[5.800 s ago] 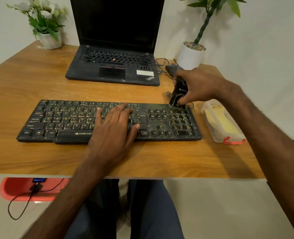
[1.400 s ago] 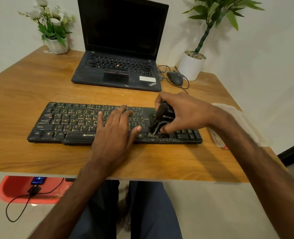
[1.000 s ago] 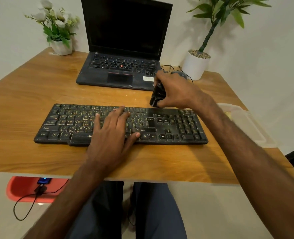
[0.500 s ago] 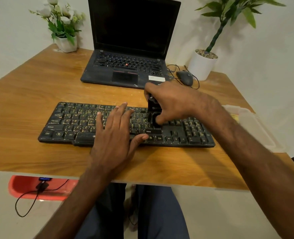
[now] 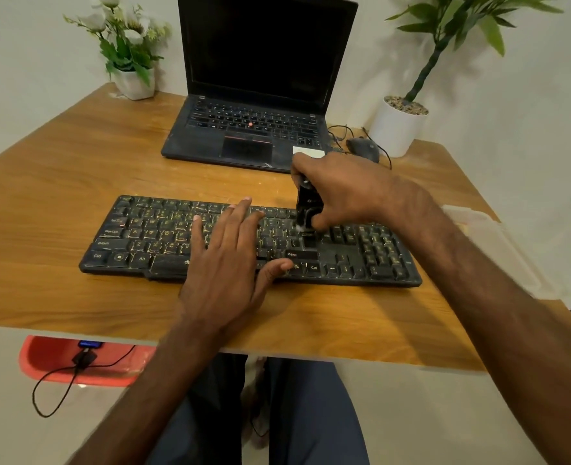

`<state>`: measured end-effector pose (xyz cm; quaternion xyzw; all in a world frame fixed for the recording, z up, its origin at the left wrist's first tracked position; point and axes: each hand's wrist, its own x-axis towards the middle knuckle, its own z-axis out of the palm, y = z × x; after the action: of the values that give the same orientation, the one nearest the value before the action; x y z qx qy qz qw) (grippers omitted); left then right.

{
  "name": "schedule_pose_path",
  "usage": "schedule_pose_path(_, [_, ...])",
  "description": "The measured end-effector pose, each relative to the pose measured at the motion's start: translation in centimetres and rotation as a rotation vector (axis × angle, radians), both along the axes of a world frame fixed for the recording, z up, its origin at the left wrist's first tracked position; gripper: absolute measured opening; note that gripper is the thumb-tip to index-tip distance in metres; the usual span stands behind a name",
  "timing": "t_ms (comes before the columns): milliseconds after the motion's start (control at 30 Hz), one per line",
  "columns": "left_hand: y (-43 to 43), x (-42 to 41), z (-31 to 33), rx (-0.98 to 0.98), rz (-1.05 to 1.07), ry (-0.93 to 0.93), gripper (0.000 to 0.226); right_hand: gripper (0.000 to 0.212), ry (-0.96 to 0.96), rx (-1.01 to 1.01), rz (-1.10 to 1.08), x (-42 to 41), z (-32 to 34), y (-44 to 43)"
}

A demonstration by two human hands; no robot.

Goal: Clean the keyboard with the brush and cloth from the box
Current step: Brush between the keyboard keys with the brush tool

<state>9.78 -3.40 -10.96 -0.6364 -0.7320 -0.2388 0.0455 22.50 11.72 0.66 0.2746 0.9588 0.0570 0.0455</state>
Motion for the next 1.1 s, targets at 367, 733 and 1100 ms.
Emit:
schedule_pose_path(367, [0.2,-0.1,-0.2,0.012,-0.003,0.003,0.090,0.066,-0.020,-0.064,0.037,-0.2,0.2,-0.4])
schedule_pose_path(733, [0.3,-0.1,-0.4,-0.047,0.004,0.063,0.093,0.068,-0.094,-0.013,-0.004,-0.1,0.8,0.1])
schedule_pose_path(1100, [0.4,-0.1,-0.4,-0.073,0.027,0.076,0.093,0.073,-0.213,-0.008,-0.030,-1.1,1.7,0.0])
